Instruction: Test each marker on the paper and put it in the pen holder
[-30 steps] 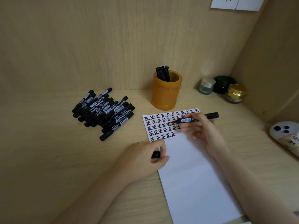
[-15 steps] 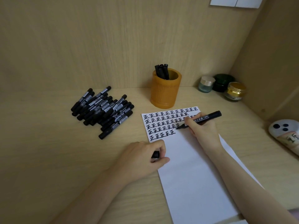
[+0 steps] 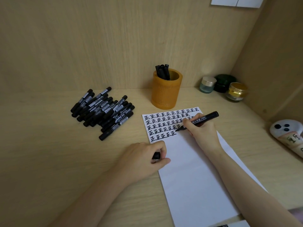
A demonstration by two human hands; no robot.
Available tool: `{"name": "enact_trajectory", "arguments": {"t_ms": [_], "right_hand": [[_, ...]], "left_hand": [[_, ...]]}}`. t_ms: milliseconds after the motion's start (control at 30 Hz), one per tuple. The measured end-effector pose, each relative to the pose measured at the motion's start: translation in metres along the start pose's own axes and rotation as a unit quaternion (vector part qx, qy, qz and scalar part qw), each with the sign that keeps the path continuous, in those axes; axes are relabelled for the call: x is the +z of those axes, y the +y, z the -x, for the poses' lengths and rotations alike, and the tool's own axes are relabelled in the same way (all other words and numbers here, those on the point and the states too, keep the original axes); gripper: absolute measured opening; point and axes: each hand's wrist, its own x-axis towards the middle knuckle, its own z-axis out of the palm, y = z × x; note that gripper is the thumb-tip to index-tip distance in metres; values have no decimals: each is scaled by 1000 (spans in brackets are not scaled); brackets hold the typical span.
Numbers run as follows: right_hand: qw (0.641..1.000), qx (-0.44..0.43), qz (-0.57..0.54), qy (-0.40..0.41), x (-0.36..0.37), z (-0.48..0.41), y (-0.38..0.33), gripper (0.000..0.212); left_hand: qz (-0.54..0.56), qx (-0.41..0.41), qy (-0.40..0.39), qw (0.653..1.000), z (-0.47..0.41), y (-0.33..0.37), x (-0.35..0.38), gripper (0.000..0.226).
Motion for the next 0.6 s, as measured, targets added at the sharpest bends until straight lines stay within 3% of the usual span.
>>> {"name": "enact_trajectory", "arguments": {"t_ms": [600], "right_hand": [[1000, -2, 23, 10, -1, 0, -2, 20]], "left_hand": [[19, 8, 4, 1000, 1, 0, 0, 23]]}}
